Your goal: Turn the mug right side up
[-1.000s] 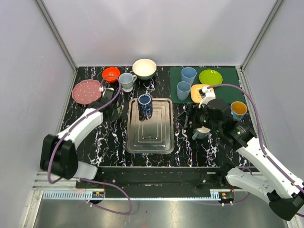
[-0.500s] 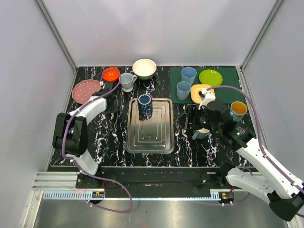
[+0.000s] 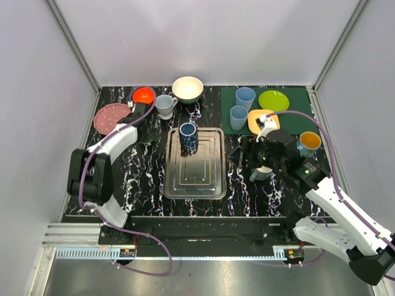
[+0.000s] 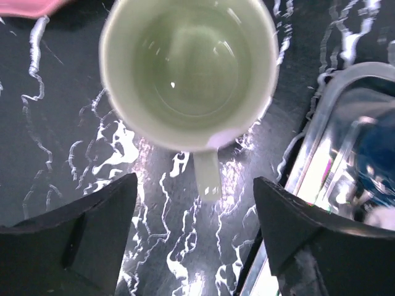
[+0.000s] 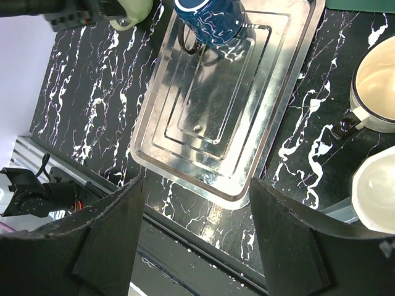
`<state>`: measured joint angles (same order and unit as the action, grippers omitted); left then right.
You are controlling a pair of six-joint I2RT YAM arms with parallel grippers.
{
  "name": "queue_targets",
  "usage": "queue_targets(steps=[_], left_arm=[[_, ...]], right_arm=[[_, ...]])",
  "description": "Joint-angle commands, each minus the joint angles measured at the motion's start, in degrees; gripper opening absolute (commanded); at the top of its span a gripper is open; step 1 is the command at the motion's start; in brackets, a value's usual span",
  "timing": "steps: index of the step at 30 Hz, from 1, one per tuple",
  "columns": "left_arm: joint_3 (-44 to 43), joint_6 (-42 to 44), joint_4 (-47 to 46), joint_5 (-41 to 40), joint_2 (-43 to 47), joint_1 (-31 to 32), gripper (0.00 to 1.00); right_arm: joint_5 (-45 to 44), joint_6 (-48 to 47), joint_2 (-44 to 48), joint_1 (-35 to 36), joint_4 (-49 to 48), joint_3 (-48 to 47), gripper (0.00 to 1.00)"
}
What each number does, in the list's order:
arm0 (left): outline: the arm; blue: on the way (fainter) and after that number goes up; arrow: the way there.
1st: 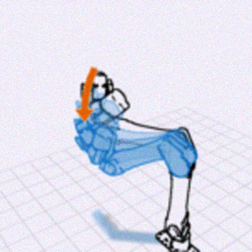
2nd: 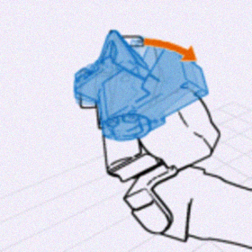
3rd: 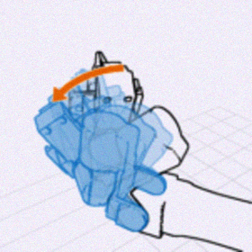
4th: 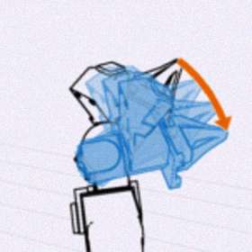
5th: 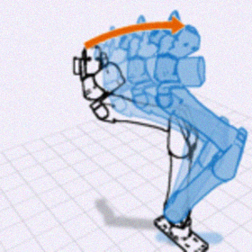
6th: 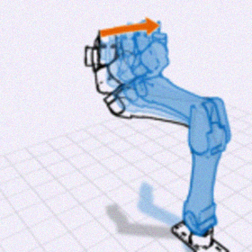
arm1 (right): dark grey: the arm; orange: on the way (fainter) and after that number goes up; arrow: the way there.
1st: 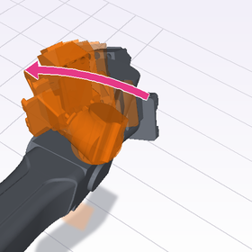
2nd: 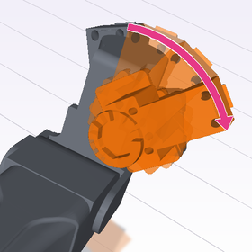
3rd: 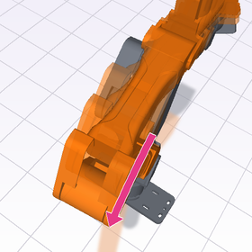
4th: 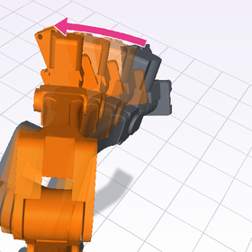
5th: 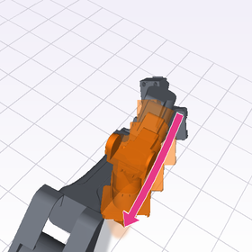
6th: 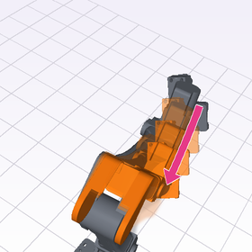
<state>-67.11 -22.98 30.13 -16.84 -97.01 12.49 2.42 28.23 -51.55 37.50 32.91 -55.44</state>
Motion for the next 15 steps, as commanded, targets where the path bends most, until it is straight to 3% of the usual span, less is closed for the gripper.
queue_targets(steps=[1,3,8,15], left_arm=[[1.01,-3.2,-1.21,-0.47,15.51,2.17,0.9],[3.46,-2.16,-2.7,1.62,20.52,7.53,0.99],[5.15,3.72,-5.7,13.48,19.68,18.16,0.99],[2.78,9.79,-2.09,15.61,11.24,21.35,0.96]], right_arm=[[-0.74,-1.07,0.05,0.3,-0.74,0.07,0.73],[-1.18,-1.59,-0.22,0.3,-1.0,0.33,0.73],[-1.19,-1.95,-1.36,0.21,-1.0,0.07,0.73],[-1.53,-1.42,-0.05,0.3,0.14,-0.11,0.73]])
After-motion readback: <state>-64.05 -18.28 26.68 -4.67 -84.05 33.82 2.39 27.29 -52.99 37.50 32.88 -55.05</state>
